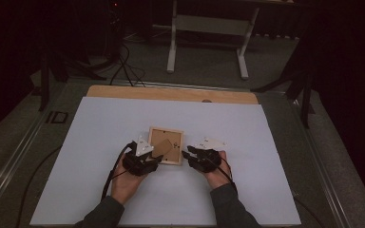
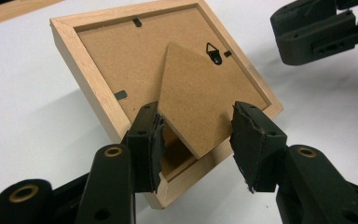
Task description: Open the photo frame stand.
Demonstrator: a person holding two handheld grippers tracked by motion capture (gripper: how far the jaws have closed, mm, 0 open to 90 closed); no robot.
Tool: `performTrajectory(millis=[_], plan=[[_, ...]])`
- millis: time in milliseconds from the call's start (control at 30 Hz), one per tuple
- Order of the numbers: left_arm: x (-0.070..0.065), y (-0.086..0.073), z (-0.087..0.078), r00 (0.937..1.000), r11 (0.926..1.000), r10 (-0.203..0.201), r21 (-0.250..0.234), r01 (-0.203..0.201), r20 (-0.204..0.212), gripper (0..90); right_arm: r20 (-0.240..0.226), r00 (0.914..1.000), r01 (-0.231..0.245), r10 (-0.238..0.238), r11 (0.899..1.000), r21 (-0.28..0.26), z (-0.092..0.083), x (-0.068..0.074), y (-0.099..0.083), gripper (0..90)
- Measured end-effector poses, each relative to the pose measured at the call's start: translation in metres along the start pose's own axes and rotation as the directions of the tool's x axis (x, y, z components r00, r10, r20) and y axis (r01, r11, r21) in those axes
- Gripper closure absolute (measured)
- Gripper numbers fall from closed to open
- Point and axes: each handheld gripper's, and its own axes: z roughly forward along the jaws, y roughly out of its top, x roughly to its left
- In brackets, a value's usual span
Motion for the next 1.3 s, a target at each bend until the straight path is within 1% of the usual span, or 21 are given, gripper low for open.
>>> performTrajectory(millis=[167, 300, 367, 467, 567, 667, 767, 867, 1000, 1033, 1133, 1167, 1200, 1233, 1300], plan=[[-0.006, -0.003, -0.002, 0.9982, 0.9986, 0.052, -0.003, -0.052, -0.029, 54.4, -0.005, 1.0000, -0.004, 0.004, 1.000, -0.003, -0.001, -0.001, 0.001, 64.3], [-0.011, -0.005, -0.004, 0.9923, 0.9940, 0.109, -0.001, -0.109, -0.058, 54.4, -0.012, 0.9999, -0.006, 0.006, 1.000, -0.006, -0.002, -0.003, 0.001, 61.8], [-0.013, -0.006, -0.005, 0.9901, 0.9921, 0.125, 0.000, -0.125, -0.064, 54.4, -0.022, 0.9997, -0.010, 0.010, 1.000, -0.007, -0.002, -0.004, 0.002, 60.0], [-0.013, -0.008, -0.006, 0.9885, 0.9908, 0.135, 0.009, -0.135, -0.068, 54.2, -0.035, 0.9993, -0.017, 0.016, 1.000, -0.015, -0.003, -0.007, 0.004, 57.0], [-0.013, -0.010, -0.006, 0.9890, 0.9913, 0.132, 0.010, -0.131, -0.068, 54.0, -0.057, 0.9979, -0.033, 0.032, 0.999, -0.022, -0.003, -0.010, 0.005, 53.8], [-0.013, -0.012, -0.006, 0.9879, 0.9905, 0.137, 0.013, -0.137, -0.073, 53.8, -0.076, 0.9963, -0.041, 0.040, 0.999, -0.022, 0.001, -0.013, 0.007, 51.9], [-0.014, -0.012, -0.007, 0.9865, 0.9894, 0.145, 0.011, -0.145, -0.076, 53.7, -0.105, 0.9932, -0.054, 0.051, 0.998, -0.025, 0.005, -0.014, 0.010, 50.4], [-0.014, -0.013, -0.006, 0.9851, 0.9882, 0.153, 0.012, -0.152, -0.078, 53.7, -0.132, 0.9901, -0.051, 0.046, 0.998, -0.031, 0.009, -0.015, 0.015, 48.2], [-0.015, -0.013, -0.006, 0.9835, 0.9870, 0.161, 0.011, -0.161, -0.082, 53.7, -0.133, 0.9900, -0.052, 0.047, 0.998, -0.032, 0.011, -0.018, 0.020, 44.8], [-0.015, -0.013, -0.006, 0.9834, 0.9870, 0.161, 0.010, -0.161, -0.083, 53.7, -0.132, 0.9897, -0.059, 0.054, 0.998, -0.033, 0.012, -0.019, 0.021, 44.5], [-0.016, -0.013, -0.006, 0.9806, 0.9848, 0.174, 0.012, -0.173, -0.090, 53.6, -0.144, 0.9865, -0.084, 0.078, 0.996, -0.034, 0.016, -0.022, 0.024, 42.7], [-0.016, -0.013, -0.006, 0.9806, 0.9848, 0.174, 0.012, -0.173, -0.090, 53.5, -0.144, 0.9865, -0.084, 0.078, 0.996, -0.034, 0.016, -0.022, 0.024, 42.7], [-0.017, -0.014, -0.006, 0.9795, 0.9838, 0.179, 0.015, -0.178, -0.093, 53.5, -0.145, 0.9861, -0.086, 0.081, 0.996, -0.029, 0.017, -0.023, 0.025, 42.1], [-0.017, -0.014, -0.006, 0.9781, 0.9827, 0.185, 0.020, -0.184, -0.096, 53.5, -0.136, 0.9867, -0.092, 0.089, 0.996, -0.016, 0.021, -0.024, 0.026, 40.4], [-0.017, -0.015, -0.006, 0.9774, 0.9824, 0.187, 0.018, -0.186, -0.099, 53.5, -0.137, 0.9862, -0.095, 0.093, 0.996, -0.006, 0.024, -0.026, 0.028, 38.8]])
